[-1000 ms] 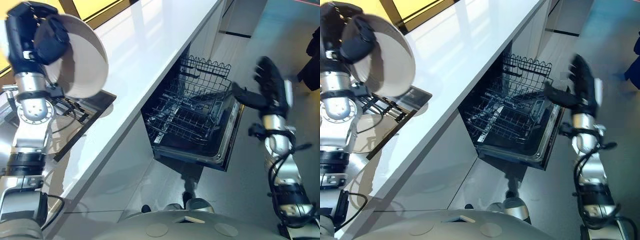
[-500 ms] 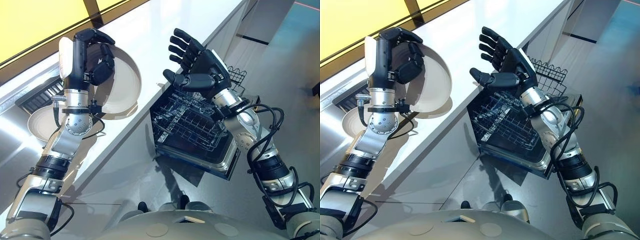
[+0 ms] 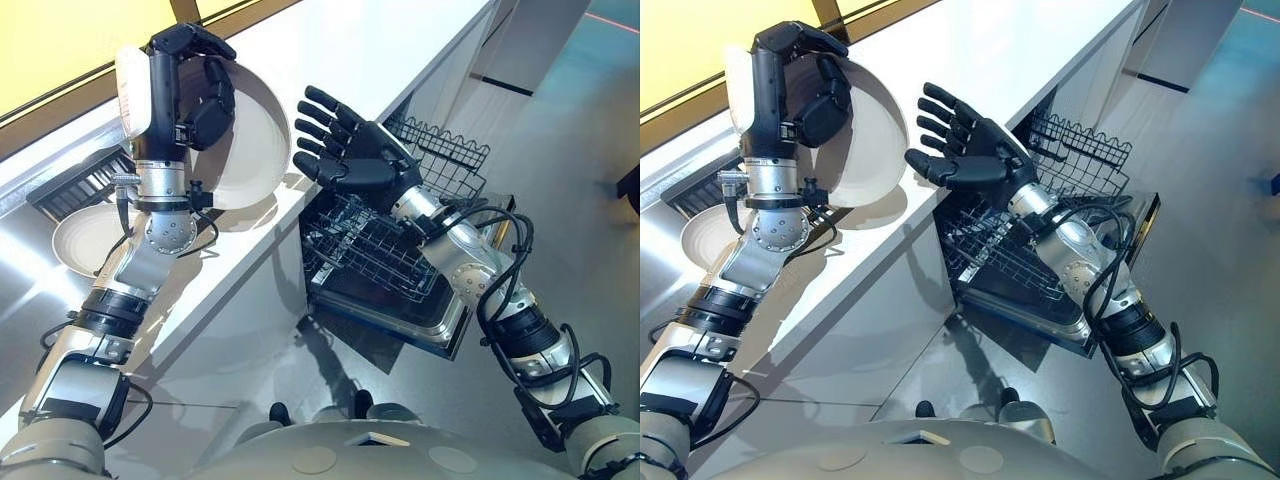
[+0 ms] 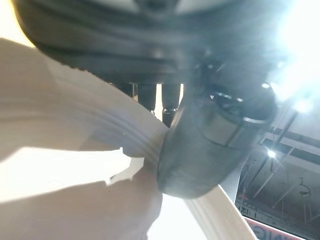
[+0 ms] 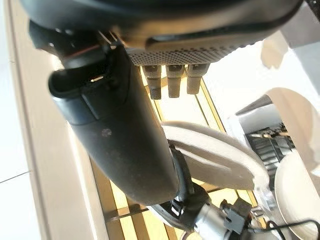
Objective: Pick up plates and place into dishwasher.
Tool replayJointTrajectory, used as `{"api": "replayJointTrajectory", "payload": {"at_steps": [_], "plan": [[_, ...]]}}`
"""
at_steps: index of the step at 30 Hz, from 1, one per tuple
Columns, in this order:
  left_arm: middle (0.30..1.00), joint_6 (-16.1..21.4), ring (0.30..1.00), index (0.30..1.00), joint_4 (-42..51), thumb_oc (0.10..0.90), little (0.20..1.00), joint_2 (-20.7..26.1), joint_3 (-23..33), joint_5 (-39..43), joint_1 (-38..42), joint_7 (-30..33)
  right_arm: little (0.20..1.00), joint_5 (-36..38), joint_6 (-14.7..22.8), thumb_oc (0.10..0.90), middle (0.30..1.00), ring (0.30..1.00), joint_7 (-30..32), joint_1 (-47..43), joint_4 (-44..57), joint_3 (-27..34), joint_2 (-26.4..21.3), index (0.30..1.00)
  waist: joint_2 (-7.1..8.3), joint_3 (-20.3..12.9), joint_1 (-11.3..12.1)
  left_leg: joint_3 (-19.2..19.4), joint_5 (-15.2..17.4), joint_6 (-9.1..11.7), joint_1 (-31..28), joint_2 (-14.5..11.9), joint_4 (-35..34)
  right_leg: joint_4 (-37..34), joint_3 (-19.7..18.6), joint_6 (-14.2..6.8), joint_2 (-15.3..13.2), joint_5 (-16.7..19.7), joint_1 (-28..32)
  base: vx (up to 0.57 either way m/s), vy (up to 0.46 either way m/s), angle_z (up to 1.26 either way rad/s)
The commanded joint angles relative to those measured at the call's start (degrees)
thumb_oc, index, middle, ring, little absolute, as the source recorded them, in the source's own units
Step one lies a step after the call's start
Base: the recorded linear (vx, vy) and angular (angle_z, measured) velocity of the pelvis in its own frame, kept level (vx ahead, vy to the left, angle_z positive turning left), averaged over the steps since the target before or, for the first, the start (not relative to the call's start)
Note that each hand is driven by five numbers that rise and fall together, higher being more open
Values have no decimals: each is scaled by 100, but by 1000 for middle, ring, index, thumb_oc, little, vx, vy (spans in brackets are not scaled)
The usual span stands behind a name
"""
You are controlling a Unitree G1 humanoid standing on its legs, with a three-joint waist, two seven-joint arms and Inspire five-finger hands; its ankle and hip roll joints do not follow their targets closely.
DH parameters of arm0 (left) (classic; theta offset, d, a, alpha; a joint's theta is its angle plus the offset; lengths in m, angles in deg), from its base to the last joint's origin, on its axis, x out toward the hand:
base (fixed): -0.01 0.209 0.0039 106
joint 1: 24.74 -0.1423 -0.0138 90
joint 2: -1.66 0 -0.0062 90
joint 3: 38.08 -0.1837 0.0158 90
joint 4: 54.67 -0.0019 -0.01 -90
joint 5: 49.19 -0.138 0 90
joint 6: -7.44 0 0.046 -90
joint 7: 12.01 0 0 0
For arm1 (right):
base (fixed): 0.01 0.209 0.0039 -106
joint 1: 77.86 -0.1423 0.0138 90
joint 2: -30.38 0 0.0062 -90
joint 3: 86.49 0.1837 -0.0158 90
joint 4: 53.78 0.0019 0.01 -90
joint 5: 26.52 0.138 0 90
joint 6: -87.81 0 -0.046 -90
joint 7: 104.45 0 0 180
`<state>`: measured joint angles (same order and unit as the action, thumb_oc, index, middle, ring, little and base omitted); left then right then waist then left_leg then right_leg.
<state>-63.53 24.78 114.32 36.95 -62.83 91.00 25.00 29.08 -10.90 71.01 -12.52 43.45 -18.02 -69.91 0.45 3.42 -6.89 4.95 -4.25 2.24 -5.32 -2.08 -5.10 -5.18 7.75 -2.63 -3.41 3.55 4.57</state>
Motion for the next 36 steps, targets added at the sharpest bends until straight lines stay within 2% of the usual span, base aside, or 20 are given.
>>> {"api": "replayJointTrajectory", "payload": {"at_steps": [1,9,13,14,15,16,20,28,29,32,33,34,36], "plan": [[300,354,300,300,46,100,200,210,-252,-47,1213,317,900,191,489,800,900,900,65,-977,517,9,341,900,-1,-566,4,306,416,-104,161,437,10,337,154,-353,283,-450,-200,0,0,0],[300,560,300,300,525,100,200,-88,-505,432,1362,-257,900,70,612,800,900,900,448,-1168,414,-182,702,900,7,-531,55,338,403,-96,156,427,14,266,166,-351,297,-404,-168,0,0,0],[300,491,300,300,828,100,200,-226,-646,409,1491,-416,900,14,531,800,900,900,632,-1254,375,-283,818,900,15,-520,73,318,413,-102,146,426,18,289,174,-343,305,-432,-149,0,0,0],[300,476,300,300,877,100,200,-245,-679,433,1521,-447,694,-1,490,594,724,724,672,-1268,359,-305,833,724,17,-520,78,315,414,-103,147,424,22,295,174,-342,307,-438,-146,34,-27,1],[300,475,300,300,962,100,200,-252,-706,459,1559,-492,258,-2,395,158,349,349,758,-1290,337,-328,833,349,23,-519,82,301,415,-107,145,425,25,309,173,-340,310,-449,-142,32,-25,3],[300,477,300,300,1022,100,200,-268,-719,437,1579,-524,200,32,320,100,300,300,799,-1304,305,-336,831,300,25,-519,82,291,416,-110,139,422,22,321,164,-336,317,-459,-139,31,-23,4],[300,465,300,300,1185,100,200,-261,-781,545,1685,-688,200,34,251,100,300,300,989,-1319,166,-376,826,300,26,-515,77,249,425,-114,138,404,30,417,136,-328,327,-522,-145,20,-14,4],[300,157,300,300,1366,100,200,-230,-800,594,1658,-871,200,-79,359,100,300,300,1124,-1205,107,-276,865,300,31,-493,82,195,453,-112,78,394,38,443,146,-326,340,-542,-102,19,-8,3],[345,101,345,345,1336,152,252,-210,-786,588,1661,-882,200,-97,362,100,300,300,1131,-1205,90,-244,857,300,35,-488,81,199,454,-113,73,390,38,442,143,-326,343,-540,-97,0,0,0],[404,-14,404,404,1231,221,321,-104,-704,726,1639,-909,200,-135,406,100,300,300,1199,-1213,65,-151,821,300,35,-470,92,192,449,-103,60,373,38,454,143,-322,351,-544,-83,0,0,0],[514,-92,514,514,1187,350,450,-73,-655,861,1611,-954,200,-145,450,100,300,300,1233,-1222,53,-113,802,300,34,-465,101,188,448,-99,56,364,36,462,147,-319,354,-546,-82,17,-39,2],[900,-174,900,900,1141,800,900,-55,-605,1011,1575,-989,200,-172,509,100,300,300,1265,-1234,34,-73,793,300,33,-459,113,181,447,-93,51,356,36,471,151,-317,356,-549,-80,14,-34,3],[900,-302,900,900,999,800,900,20,-430,1470,1443,-1159,200,-322,732,100,300,300,1382,-1236,0,57,745,300,32,-442,145,163,441,-83,47,346,48,486,155,-307,364,-548,-73,15,-38,4]]}}
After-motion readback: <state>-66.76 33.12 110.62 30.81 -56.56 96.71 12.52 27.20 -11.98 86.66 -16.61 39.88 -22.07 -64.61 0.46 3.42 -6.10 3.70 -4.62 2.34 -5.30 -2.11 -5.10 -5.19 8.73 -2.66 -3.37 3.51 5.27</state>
